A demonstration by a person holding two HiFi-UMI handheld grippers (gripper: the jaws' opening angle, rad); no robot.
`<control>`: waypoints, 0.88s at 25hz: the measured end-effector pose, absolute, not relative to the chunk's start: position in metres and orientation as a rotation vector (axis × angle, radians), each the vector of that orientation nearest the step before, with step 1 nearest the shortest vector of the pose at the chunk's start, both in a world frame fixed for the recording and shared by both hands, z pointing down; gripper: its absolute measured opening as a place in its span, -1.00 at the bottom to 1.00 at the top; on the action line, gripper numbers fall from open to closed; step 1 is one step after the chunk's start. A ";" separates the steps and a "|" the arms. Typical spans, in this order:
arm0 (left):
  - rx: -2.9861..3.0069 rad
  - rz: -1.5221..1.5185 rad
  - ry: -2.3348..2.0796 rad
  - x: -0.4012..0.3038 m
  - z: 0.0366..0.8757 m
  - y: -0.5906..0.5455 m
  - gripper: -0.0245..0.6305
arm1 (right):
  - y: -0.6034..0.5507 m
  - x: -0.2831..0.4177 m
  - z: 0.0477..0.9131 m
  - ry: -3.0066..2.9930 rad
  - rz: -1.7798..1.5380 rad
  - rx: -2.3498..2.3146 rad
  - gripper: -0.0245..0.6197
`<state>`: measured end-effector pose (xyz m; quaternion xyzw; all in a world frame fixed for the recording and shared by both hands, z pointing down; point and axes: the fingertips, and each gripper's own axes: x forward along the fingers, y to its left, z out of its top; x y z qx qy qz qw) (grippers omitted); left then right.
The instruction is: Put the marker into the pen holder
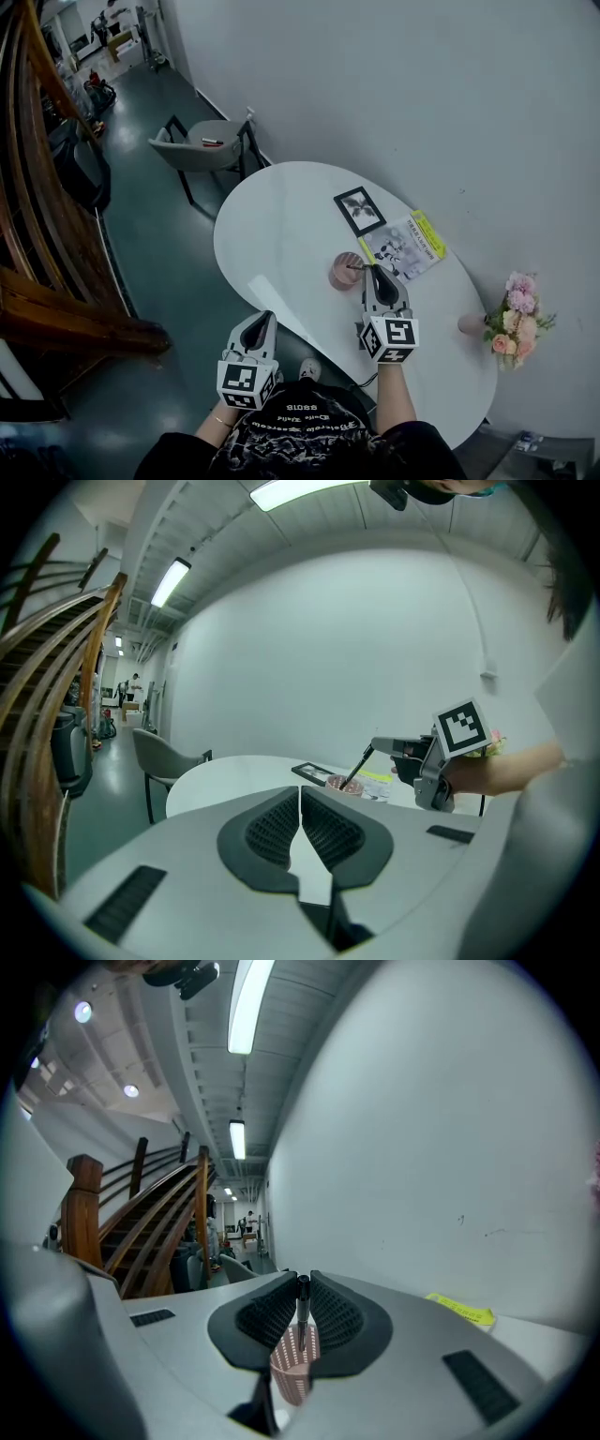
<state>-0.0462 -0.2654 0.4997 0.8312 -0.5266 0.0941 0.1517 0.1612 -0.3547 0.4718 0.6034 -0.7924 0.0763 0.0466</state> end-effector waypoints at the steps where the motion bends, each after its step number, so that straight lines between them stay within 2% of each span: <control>1: 2.387 0.270 -1.513 -0.046 0.499 -0.266 -0.85 | -0.356 0.160 0.475 -2.411 0.228 1.829 -0.72; 22: 2.395 0.265 -1.502 -0.027 0.497 -0.271 -0.85 | -0.379 0.150 0.531 -2.370 0.326 1.737 -0.72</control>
